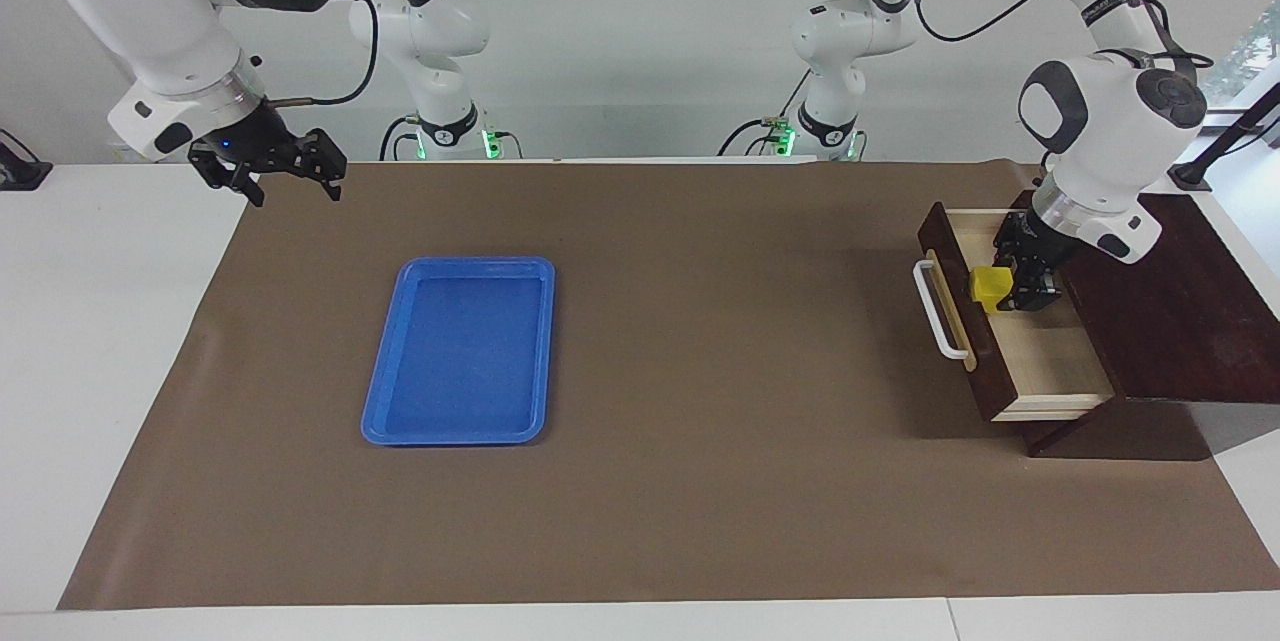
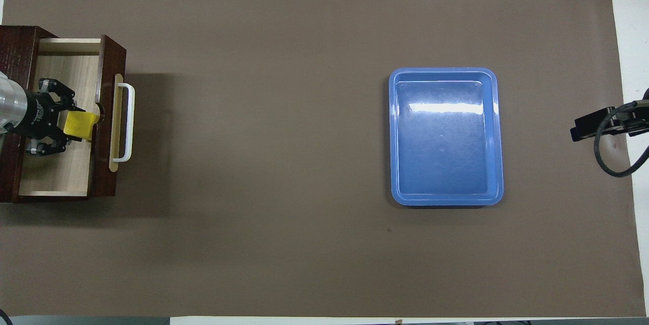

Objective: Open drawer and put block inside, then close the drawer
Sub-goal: 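Open the left gripper to release the cube inside the drawer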

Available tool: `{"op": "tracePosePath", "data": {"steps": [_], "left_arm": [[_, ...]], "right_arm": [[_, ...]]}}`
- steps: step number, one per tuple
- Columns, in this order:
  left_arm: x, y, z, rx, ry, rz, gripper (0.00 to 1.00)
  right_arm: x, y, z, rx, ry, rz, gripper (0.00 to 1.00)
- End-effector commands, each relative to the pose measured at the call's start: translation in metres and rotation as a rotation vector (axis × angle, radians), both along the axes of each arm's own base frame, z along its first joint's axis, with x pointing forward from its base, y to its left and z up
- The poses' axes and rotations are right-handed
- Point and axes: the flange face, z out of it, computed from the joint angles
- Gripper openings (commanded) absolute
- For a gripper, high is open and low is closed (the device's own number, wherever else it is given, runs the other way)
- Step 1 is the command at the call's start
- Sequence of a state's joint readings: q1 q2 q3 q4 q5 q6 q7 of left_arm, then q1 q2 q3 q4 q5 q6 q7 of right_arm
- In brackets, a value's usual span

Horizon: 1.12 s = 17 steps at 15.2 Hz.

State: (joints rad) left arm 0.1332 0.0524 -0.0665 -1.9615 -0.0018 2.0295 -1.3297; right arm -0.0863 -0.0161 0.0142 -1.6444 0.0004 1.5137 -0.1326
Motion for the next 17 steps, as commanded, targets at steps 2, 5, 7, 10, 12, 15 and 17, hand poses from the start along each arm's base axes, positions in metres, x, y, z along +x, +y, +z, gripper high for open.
{"op": "tracePosePath", "data": {"steps": [2,5,7,10,12,15,17], "left_arm": [[-0.018,-0.013,-0.003,-0.011,-0.003,-0.011,0.0],[-0.02,-0.013,-0.005,-0.012,-0.006,-0.004,0.15],[-0.022,-0.013,-0.007,-0.01,-0.003,-0.005,0.56],[-0.021,-0.013,-0.005,-0.011,0.002,0.012,1.0],[-0.017,-0.015,0.008,-0.01,-0.021,0.013,1.0],[-0.014,-0.02,0.05,-0.01,-0.02,0.005,1.0],[-0.012,-0.037,0.079,-0.022,-0.003,-0.017,1.0]], "right_arm": [[-0.004,0.001,0.007,-0.041,0.0,-0.007,1.0],[-0.005,0.001,0.01,-0.06,-0.004,0.0,1.0],[-0.006,0.001,0.013,-0.06,-0.008,-0.002,1.0],[-0.007,0.0,0.012,-0.059,-0.007,-0.003,1.0],[-0.007,0.0,0.012,-0.057,-0.007,-0.003,1.0],[-0.007,0.001,0.013,-0.056,-0.009,-0.002,1.0],[-0.007,0.001,0.013,-0.056,-0.01,0.0,1.0]]}}
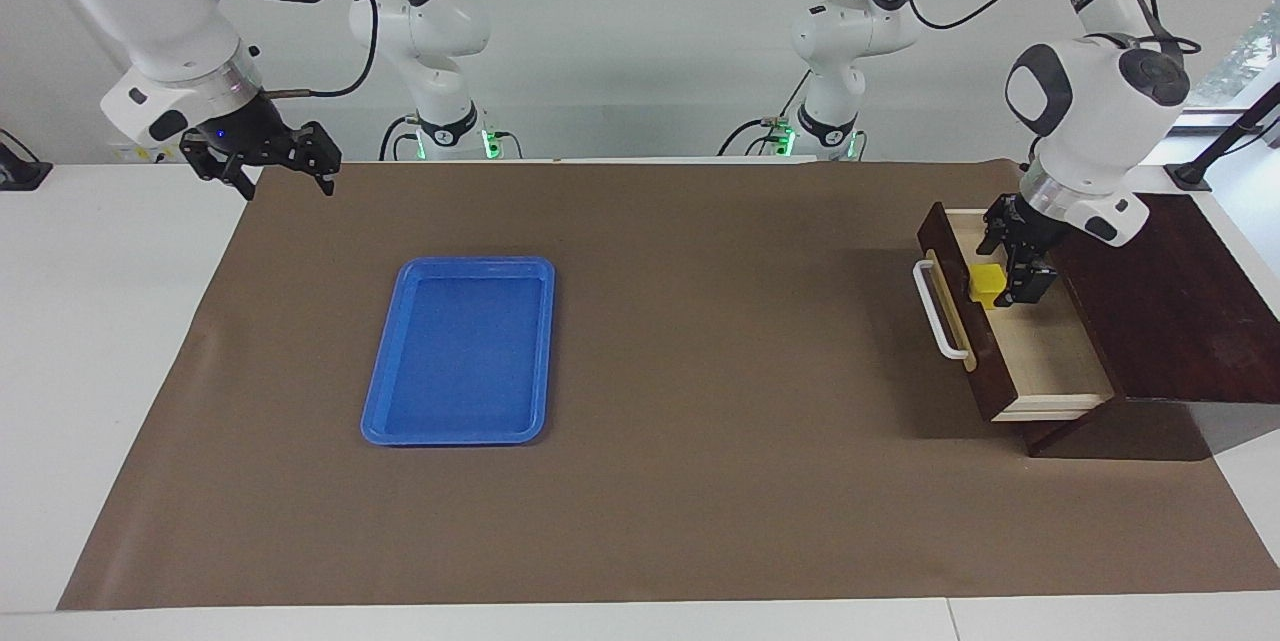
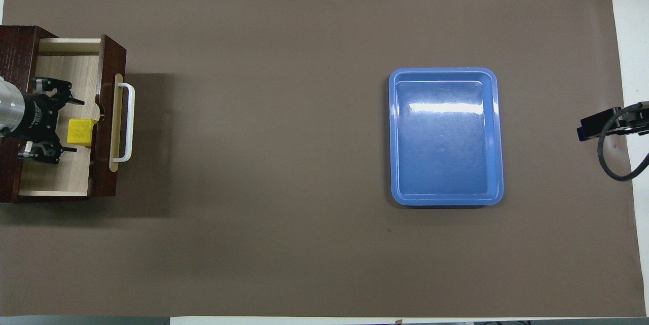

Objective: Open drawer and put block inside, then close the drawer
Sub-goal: 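Push the drawer shut with the left gripper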

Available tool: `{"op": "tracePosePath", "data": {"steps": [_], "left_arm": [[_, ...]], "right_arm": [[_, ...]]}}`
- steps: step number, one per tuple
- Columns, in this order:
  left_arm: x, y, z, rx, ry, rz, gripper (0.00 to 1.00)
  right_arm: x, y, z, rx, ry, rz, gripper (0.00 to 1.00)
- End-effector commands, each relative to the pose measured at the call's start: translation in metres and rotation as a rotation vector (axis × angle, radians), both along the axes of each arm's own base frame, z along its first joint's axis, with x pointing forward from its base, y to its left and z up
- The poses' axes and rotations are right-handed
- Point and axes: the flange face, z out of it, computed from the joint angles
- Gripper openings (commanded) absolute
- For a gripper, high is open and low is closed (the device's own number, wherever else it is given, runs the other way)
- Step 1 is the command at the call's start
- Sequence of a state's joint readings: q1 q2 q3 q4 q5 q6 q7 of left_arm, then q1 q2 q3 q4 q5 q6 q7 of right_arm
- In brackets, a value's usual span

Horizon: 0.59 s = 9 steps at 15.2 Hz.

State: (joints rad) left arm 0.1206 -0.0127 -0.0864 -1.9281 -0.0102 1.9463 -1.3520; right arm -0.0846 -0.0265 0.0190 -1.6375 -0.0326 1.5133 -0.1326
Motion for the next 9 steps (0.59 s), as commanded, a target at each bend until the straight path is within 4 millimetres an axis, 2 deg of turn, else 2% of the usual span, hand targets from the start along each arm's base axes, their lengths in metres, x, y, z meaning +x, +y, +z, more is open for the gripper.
{"op": "tracePosePath", "data": {"steps": [1,3,4,7,9], "left_arm": [[0.0,-0.032,0.04,-0.028,0.016,-0.002,1.0],[-0.004,-0.069,0.037,-0.028,0.017,0.003,1.0],[-0.008,-0.078,0.029,-0.026,0.03,-0.009,1.0],[-0.014,-0.091,0.01,-0.02,0.035,0.003,1.0],[-0.02,-0.095,-0.014,0.004,0.052,-0.007,1.0]], "right_arm": [[-0.004,0.001,0.004,-0.021,0.003,-0.008,1.0],[-0.004,0.002,0.005,-0.021,0.001,-0.007,1.0],[-0.004,0.004,0.005,-0.02,-0.001,-0.005,1.0],[-0.004,0.005,0.004,-0.019,0.002,-0.002,1.0],[-0.007,0.005,0.005,-0.019,0.004,-0.003,1.0]]}}
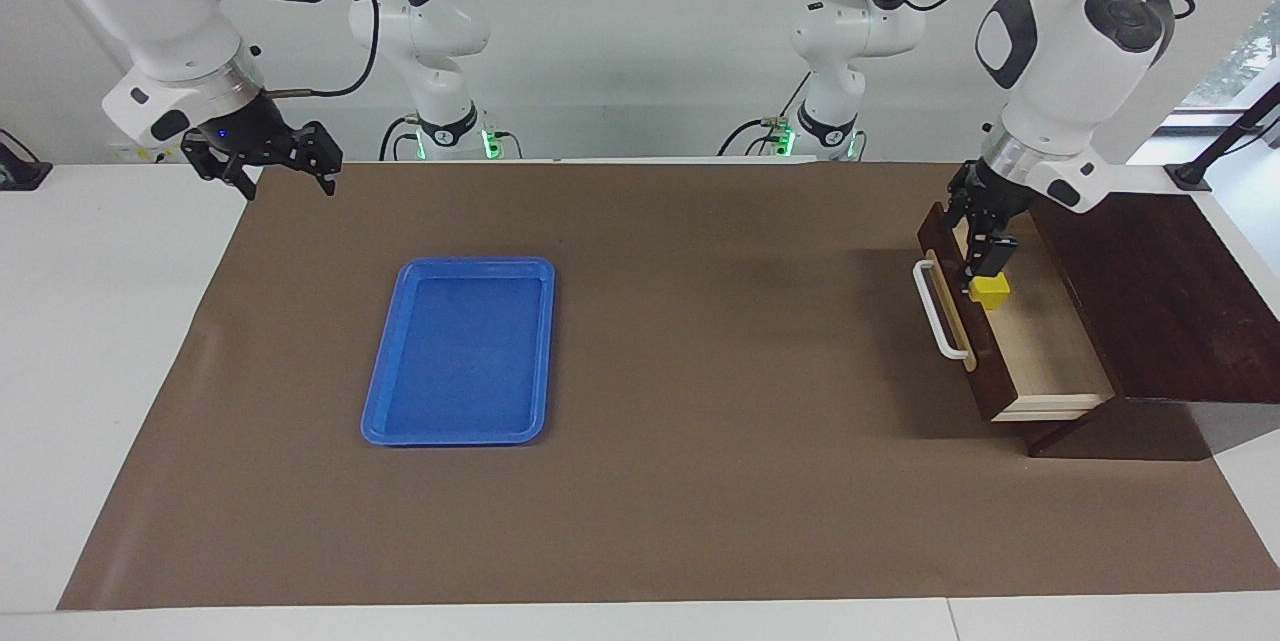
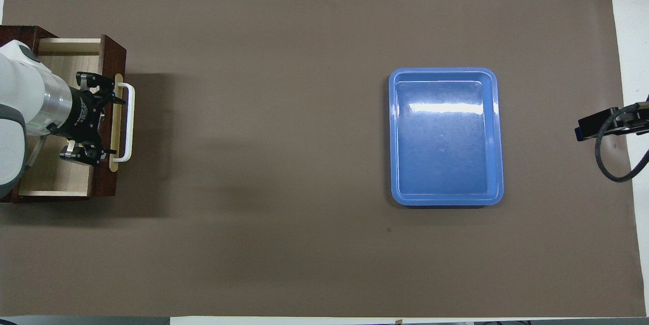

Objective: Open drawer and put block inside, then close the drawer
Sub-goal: 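Push the drawer shut with the left gripper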

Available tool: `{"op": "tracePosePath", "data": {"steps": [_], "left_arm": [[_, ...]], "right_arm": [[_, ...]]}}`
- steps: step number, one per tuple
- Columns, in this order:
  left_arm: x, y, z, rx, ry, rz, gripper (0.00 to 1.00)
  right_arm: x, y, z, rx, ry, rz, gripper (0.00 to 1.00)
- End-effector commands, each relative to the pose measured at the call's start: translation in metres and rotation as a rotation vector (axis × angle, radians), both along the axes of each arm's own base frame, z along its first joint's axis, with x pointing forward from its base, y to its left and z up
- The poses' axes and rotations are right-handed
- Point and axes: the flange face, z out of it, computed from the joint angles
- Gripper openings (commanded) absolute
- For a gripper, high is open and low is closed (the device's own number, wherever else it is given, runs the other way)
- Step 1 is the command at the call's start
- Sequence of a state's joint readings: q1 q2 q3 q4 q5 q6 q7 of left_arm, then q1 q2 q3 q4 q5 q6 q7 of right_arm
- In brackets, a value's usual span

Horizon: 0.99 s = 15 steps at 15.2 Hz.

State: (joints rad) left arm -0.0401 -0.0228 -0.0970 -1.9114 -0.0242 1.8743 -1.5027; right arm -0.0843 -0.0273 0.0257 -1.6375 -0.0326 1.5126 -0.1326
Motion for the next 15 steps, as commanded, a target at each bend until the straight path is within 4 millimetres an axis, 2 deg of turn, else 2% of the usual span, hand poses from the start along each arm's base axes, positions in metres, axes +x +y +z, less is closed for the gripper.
{"op": "tracePosePath", "data": {"steps": [1,11,15], "left_arm": [[-0.009,0.001,-0.026,0.033,0.004,0.001,1.0],[0.012,0.027,-0.05,0.182,-0.058,-0.054,1.0],[0.017,0.053,-0.054,0.212,-0.063,-0.031,1.0]], "right_arm": [[-0.007,0.001,0.005,-0.019,0.004,-0.011,1.0],[-0.008,-0.003,0.004,-0.018,0.009,-0.017,1.0],[-0.008,-0.003,0.004,-0.018,0.009,-0.017,1.0]]}}
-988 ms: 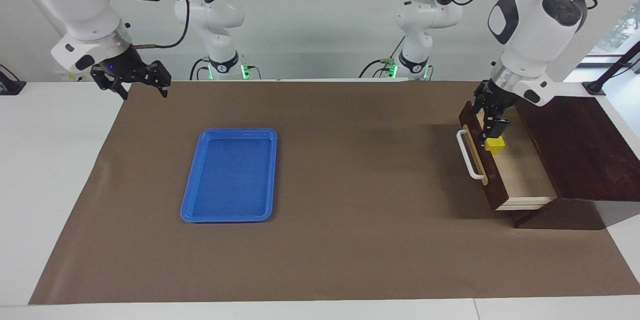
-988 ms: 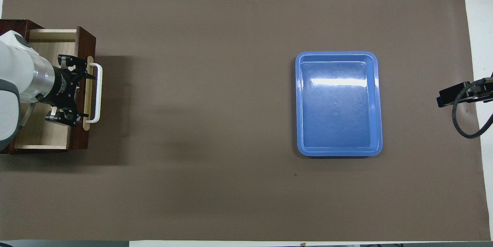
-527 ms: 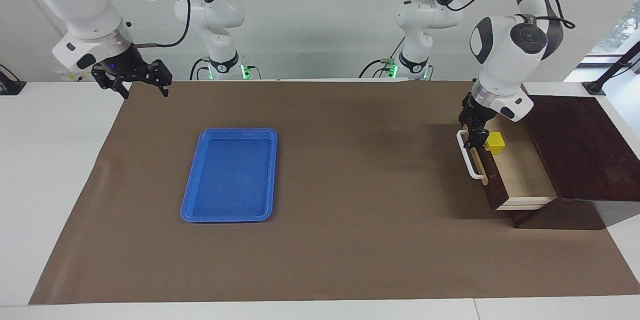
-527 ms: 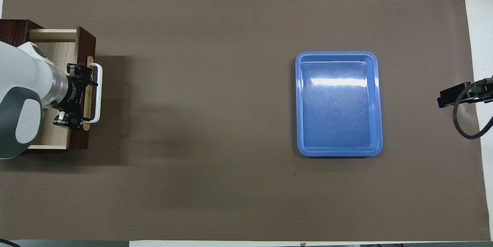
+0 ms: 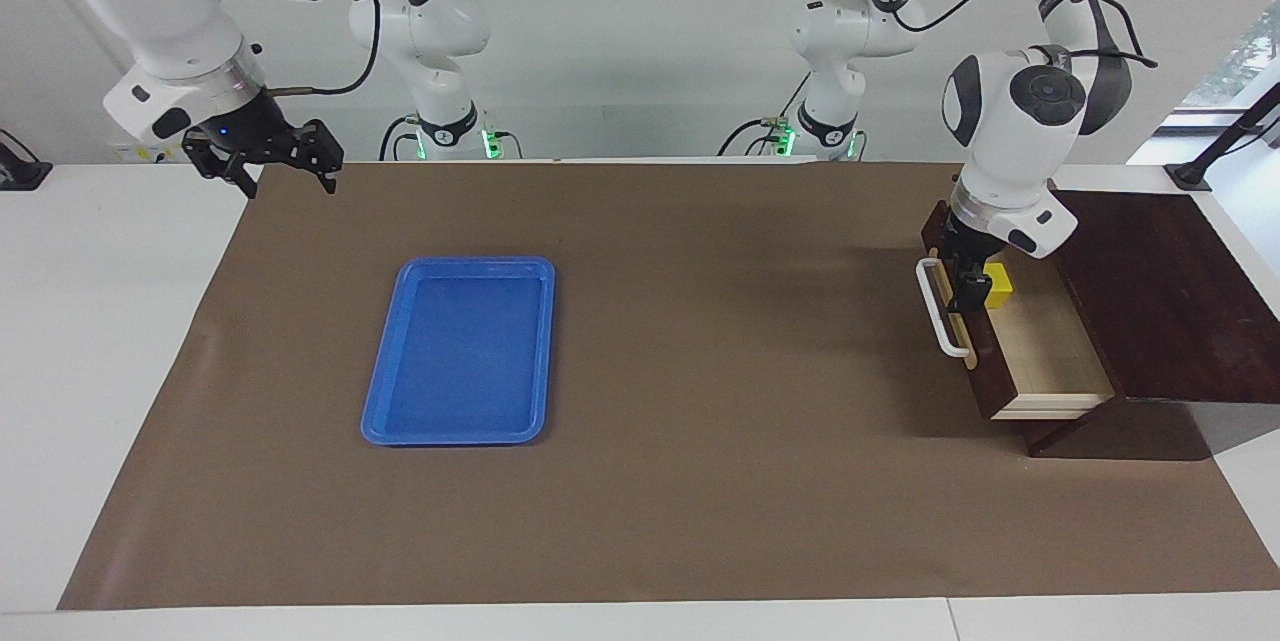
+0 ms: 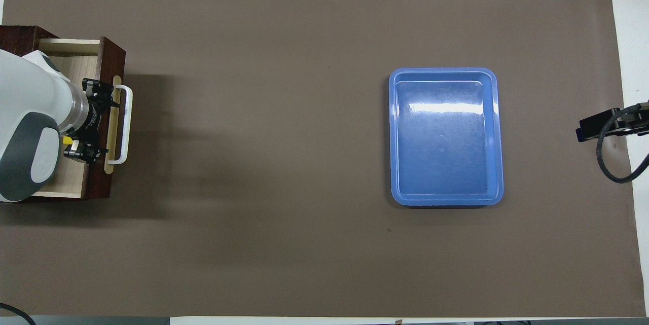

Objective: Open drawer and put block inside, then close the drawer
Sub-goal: 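Push the drawer shut with the left gripper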

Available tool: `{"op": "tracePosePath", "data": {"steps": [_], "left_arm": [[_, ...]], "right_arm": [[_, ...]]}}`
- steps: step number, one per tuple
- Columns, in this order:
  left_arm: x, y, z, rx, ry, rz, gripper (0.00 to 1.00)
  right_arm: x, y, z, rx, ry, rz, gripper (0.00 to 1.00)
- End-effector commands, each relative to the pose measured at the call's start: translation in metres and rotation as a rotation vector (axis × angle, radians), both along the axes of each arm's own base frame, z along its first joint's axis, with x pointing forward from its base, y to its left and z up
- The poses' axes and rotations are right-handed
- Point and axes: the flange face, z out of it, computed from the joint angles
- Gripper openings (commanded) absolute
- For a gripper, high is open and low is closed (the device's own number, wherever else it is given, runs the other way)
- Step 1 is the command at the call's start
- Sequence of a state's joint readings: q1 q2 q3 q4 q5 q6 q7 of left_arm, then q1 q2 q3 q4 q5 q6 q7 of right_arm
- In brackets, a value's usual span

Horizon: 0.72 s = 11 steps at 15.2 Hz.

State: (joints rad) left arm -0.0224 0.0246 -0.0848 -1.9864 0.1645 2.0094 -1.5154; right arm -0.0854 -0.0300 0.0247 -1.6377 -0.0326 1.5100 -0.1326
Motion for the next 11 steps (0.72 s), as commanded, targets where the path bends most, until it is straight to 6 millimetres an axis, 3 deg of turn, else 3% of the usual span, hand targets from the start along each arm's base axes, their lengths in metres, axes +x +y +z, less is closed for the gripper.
{"op": "tracePosePath", "data": {"steps": [1,4,9,11], "left_arm": [[0.007,0.032,-0.003,0.048,-0.043,0.008,1.0],[0.008,0.058,-0.002,0.055,-0.043,0.01,1.0],[0.007,0.119,-0.001,0.059,-0.045,0.032,1.0],[0.006,0.129,0.0,0.06,-0.044,0.03,1.0]], "right_arm": [[-0.006,-0.001,0.002,-0.018,0.009,-0.014,1.0],[-0.006,-0.002,0.002,-0.018,0.009,-0.015,1.0],[-0.006,-0.001,0.002,-0.017,0.009,-0.015,1.0],[-0.007,-0.002,0.002,-0.017,0.009,-0.017,1.0]]}}
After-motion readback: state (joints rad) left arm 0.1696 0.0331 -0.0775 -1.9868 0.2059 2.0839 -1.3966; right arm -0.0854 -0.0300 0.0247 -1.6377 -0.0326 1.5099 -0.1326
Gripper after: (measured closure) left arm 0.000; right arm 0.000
